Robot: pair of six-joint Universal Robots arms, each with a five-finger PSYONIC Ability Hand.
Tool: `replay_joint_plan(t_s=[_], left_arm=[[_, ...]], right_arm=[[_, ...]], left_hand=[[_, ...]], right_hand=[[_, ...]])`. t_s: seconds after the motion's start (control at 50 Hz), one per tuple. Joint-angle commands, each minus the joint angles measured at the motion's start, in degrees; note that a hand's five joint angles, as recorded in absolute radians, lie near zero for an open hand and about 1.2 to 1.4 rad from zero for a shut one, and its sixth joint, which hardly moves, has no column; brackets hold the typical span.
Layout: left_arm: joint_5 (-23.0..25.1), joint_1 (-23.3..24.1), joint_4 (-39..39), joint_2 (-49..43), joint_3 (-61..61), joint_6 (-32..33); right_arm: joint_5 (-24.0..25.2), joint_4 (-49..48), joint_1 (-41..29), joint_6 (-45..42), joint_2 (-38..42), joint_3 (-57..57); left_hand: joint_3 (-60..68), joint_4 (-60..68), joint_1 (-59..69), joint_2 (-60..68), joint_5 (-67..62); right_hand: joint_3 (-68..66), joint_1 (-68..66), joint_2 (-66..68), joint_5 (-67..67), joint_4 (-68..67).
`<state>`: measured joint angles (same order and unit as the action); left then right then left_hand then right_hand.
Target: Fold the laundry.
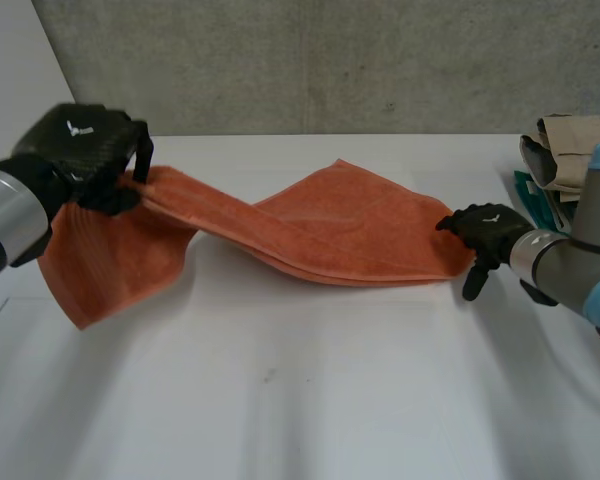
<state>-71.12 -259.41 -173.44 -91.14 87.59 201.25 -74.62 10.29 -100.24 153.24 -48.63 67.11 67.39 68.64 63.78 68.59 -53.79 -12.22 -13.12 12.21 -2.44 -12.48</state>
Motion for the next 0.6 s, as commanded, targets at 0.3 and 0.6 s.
replay_joint_plan(t_s=[0.3, 0.6], left_arm=[[-5.95, 6.11, 7.41, 2.54, -14.37, -11.92], [-5.09, -0.29, 7.42, 0.44, -9.65, -13.08]], right_arm=[[1.85, -12.48, -6.28, 11.64, 2.67, 4.08], [6.4, -2.6, 3.12, 15.96, -22.88, 2.25]], left_hand=[[12.61, 11.36, 16.22, 11.41, -16.21], [12.61, 11.36, 16.22, 11.41, -16.21]], right_hand=[[-65.29, -64.39, 65.3, -65.08, -65.03], [-67.78, -66.88, 67.79, -67.56, -67.52]])
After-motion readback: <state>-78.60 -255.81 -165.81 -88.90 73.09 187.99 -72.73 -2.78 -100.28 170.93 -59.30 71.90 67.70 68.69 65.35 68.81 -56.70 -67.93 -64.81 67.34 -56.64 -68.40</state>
